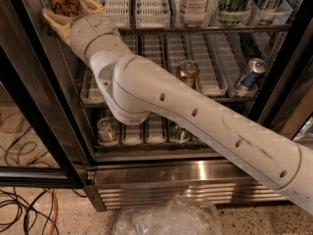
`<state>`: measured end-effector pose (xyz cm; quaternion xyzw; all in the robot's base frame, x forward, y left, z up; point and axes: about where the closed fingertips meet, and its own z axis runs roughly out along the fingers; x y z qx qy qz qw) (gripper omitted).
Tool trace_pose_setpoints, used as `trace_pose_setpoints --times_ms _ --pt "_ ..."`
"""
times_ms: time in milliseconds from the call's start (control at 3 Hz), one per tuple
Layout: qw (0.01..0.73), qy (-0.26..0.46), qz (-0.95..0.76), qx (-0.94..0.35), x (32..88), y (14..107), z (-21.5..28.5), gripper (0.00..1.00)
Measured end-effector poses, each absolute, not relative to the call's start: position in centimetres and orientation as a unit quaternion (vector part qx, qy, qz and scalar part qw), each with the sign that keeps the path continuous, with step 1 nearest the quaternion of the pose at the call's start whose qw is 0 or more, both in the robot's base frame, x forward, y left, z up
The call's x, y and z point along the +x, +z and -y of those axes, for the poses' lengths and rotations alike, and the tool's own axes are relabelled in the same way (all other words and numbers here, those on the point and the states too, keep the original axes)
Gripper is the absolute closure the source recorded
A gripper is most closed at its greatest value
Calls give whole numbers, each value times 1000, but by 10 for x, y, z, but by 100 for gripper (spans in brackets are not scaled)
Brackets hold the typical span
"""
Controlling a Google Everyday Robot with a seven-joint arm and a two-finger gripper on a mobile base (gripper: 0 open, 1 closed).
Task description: Pick orange can from top shelf of fridge
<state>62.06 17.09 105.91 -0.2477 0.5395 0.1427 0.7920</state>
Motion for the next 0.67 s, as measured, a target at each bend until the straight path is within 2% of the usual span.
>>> trace_pose_setpoints --times_ms 667 --pt "790 139 -546 -241 623 1056 -170 33"
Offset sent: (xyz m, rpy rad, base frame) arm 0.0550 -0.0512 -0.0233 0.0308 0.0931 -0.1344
